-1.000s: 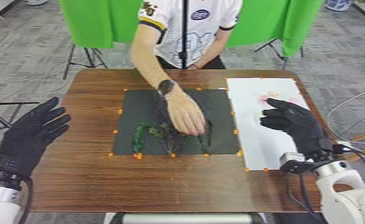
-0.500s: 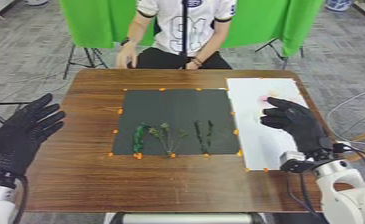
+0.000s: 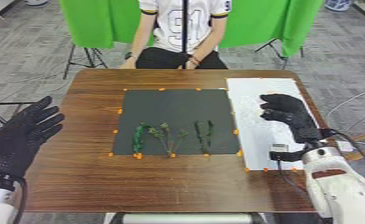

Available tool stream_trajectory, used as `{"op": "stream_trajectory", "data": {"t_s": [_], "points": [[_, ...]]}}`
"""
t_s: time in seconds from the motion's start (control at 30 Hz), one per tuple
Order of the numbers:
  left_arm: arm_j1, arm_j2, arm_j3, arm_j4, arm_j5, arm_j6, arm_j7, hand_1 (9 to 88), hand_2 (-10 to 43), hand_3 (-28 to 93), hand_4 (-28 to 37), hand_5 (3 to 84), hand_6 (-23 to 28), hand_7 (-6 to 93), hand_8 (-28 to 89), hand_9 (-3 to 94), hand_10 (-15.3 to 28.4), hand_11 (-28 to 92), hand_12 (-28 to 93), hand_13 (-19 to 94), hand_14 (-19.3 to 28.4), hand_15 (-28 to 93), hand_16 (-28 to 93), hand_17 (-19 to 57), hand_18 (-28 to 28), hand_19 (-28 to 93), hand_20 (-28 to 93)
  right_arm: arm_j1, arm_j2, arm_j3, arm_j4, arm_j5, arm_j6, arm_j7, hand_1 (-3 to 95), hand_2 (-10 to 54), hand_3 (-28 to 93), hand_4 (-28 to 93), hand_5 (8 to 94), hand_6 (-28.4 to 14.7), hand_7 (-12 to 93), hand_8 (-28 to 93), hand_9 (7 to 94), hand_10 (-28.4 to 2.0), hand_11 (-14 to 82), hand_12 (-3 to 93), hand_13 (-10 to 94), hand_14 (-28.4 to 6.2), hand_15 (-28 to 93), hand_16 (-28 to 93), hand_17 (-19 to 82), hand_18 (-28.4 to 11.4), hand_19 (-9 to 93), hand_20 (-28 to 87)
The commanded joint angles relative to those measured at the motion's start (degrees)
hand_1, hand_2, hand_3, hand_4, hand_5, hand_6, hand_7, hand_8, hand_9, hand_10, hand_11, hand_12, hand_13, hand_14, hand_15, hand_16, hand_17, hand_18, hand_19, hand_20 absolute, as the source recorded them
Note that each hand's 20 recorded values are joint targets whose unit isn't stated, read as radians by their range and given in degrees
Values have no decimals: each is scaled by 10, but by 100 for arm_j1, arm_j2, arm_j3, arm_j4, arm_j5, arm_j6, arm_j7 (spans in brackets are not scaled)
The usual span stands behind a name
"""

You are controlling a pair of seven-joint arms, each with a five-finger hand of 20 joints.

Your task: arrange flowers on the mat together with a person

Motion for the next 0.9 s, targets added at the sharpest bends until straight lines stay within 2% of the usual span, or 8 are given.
{"op": "stream_trajectory", "data": {"t_s": [0.03,0.07,0.1,0.17,0.33,0.5,0.9], "points": [[104,23,-2,9,-29,42,-18,255,-40,695,-249,330,44,157,-78,282,123,173,201,223,148,254,43,-79,229,449,126,934,932,-1153,789,-4182,1630,913,339,-95,805,-282,433,-13,318,-145,472,-101,264,250,475,-72,439,251,211,-175,614,396],[110,24,-15,13,-26,37,-19,255,-39,694,-249,330,44,156,-78,282,122,173,201,223,149,254,43,-80,229,449,126,1041,1008,-1294,895,-4501,1696,1105,337,-95,806,-282,431,-12,325,-147,468,-101,269,250,469,-73,452,249,210,-175,618,400],[112,27,-25,15,-34,27,-35,255,-39,694,-249,330,45,156,-78,283,123,173,201,223,149,254,43,-80,229,448,126,1088,1067,-1352,888,-4796,1468,1303,336,-95,808,-282,431,-12,329,-149,467,-101,272,251,466,-73,466,249,209,-174,621,404],[108,23,-36,11,-12,6,-65,255,-37,693,-249,331,45,156,-77,283,124,173,201,223,148,254,43,-79,229,448,126,1255,1228,-1607,987,-5138,1351,1692,332,-95,812,-283,431,-11,334,-153,466,-102,281,253,463,-74,497,248,207,-173,629,412],[114,36,-24,5,-11,-16,-57,256,-34,692,-247,330,44,156,-77,283,123,174,201,224,149,255,43,-80,229,448,126,1563,1552,-2017,1185,-5339,994,2126,334,-95,808,-283,468,-16,315,-151,494,-98,303,254,485,-82,584,248,212,-172,655,429],[141,-36,-69,-9,26,-52,-101,256,-34,692,-247,330,44,155,-77,283,122,174,201,224,149,255,43,-80,229,448,126,1754,1695,-2252,1281,-5329,726,2101,334,-95,810,-283,480,-11,322,-149,503,-98,324,263,488,-87,613,245,213,-173,662,436],[108,-22,-68,-2,35,-73,-125,258,-29,691,-248,331,45,156,-77,283,123,173,201,224,150,255,43,-80,229,448,126,2239,1788,-2799,1594,-5549,85,2318,354,-95,809,-283,520,10,368,-163,558,-99,408,294,531,-83,648,255,226,-171,682,447]]}}
